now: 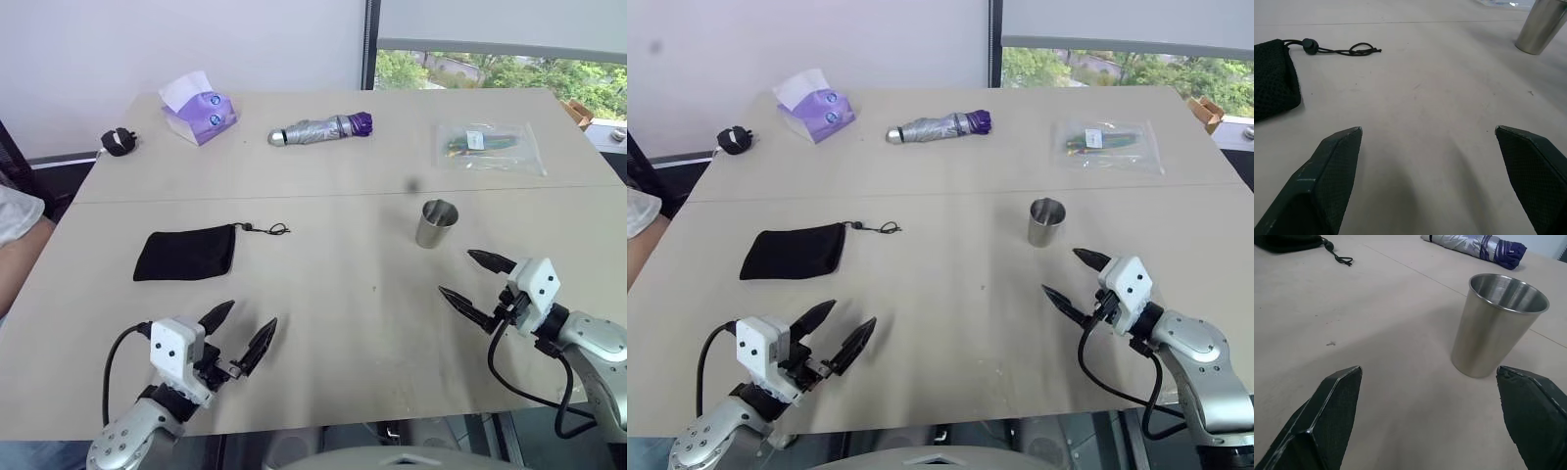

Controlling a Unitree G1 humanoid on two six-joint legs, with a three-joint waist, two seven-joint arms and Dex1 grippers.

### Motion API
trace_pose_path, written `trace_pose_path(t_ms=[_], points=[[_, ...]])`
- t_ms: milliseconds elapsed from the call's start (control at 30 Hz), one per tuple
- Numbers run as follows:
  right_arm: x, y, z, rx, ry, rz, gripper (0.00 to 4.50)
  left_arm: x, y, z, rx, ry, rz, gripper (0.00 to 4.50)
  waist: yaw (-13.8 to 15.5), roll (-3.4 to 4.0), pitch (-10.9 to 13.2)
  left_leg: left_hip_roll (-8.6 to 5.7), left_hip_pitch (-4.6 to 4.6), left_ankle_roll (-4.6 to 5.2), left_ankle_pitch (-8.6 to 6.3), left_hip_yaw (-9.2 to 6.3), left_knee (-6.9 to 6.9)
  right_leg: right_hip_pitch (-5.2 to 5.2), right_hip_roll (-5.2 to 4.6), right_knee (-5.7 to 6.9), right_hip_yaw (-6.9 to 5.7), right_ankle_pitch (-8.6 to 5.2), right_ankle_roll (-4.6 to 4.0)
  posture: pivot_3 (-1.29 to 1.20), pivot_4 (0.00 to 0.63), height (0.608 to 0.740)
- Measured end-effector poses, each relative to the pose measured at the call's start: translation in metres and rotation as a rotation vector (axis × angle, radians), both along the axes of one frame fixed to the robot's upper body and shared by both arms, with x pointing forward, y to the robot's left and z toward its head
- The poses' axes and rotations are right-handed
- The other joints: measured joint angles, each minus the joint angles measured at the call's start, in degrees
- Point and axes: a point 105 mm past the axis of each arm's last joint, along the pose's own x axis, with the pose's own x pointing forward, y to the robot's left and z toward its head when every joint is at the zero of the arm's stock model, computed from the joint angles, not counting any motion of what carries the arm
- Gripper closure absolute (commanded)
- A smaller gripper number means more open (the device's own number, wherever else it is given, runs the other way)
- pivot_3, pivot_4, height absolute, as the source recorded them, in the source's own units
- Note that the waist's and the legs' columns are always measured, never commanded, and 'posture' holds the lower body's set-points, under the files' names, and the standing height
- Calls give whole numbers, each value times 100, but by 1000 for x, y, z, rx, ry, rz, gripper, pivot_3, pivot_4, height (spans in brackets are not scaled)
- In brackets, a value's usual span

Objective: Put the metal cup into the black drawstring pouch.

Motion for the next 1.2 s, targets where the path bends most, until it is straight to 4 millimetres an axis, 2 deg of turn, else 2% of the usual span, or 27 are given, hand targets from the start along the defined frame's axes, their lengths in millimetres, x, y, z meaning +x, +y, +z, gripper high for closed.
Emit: trace_pose_path(t_ms=[67,133,167,267,367,500,667,700,733,800,833,1000,1133,1200], points=[[0,0,0,0,0,1,50,0,0,0,0,0,0,0,0,0,0,0,1,0,0,1,0,0,0,0,0,0,0,0,150,740],[0,5,3,11,-9,35,50,14,3,7,-14,-27,48,0,8,1,2,0,2,1,0,-1,1,1,1,2,-4,1,1,0,150,740],[0,17,12,36,-42,100,50,32,7,21,-17,-78,112,0,15,-6,-1,1,6,1,1,-18,8,9,12,6,-7,2,0,0,150,740],[-6,33,21,49,-73,197,50,50,14,38,-15,-118,217,0,8,-8,-4,1,11,1,1,-18,8,13,15,10,-6,5,3,0,150,740],[-15,51,34,60,-87,331,50,77,31,42,162,-24,406,0,3,-10,-6,-1,10,0,1,-18,8,14,18,11,-5,23,23,0,150,740],[-26,60,42,58,-60,433,50,91,51,40,374,88,579,0,-3,-21,-3,-3,6,-1,0,-19,7,12,14,6,-4,34,6,0,150,740],[-26,62,48,56,-63,454,50,109,61,41,471,172,663,0,11,-27,-2,-7,6,-1,0,-29,7,13,12,8,-15,34,5,0,150,740],[-25,62,48,56,-61,449,0,111,61,38,486,191,664,509,8,-27,-2,-6,5,-1,1,-29,7,13,12,8,-15,34,5,0,150,740],[-24,62,48,56,-61,442,0,114,61,33,513,216,652,807,1,-27,-2,-6,5,-1,1,-28,7,12,12,9,-14,34,5,0,150,740],[-23,62,48,56,-66,423,0,116,60,26,531,239,626,1945,-9,-27,-2,-5,5,-2,1,-26,6,11,10,9,-9,34,4,0,150,740],[-22,61,48,56,-68,415,0,117,60,26,531,239,616,2169,-4,-27,-2,-5,4,-2,1,-27,5,10,7,9,-6,34,3,0,150,740],[-17,61,49,66,-68,360,0,120,63,22,531,245,585,4414,5,-27,-1,-5,2,-2,1,-30,4,10,0,9,7,32,-2,0,150,740],[-10,58,53,84,-75,287,0,125,67,25,461,223,534,4414,5,-27,-1,-5,2,-2,1,-28,5,9,-14,9,10,28,-11,0,150,740],[-3,54,61,88,-89,228,0,128,59,32,348,192,421,4414,5,-27,-1,-5,-1,-2,1,-26,5,5,-18,9,9,26,-15,0,150,740]])
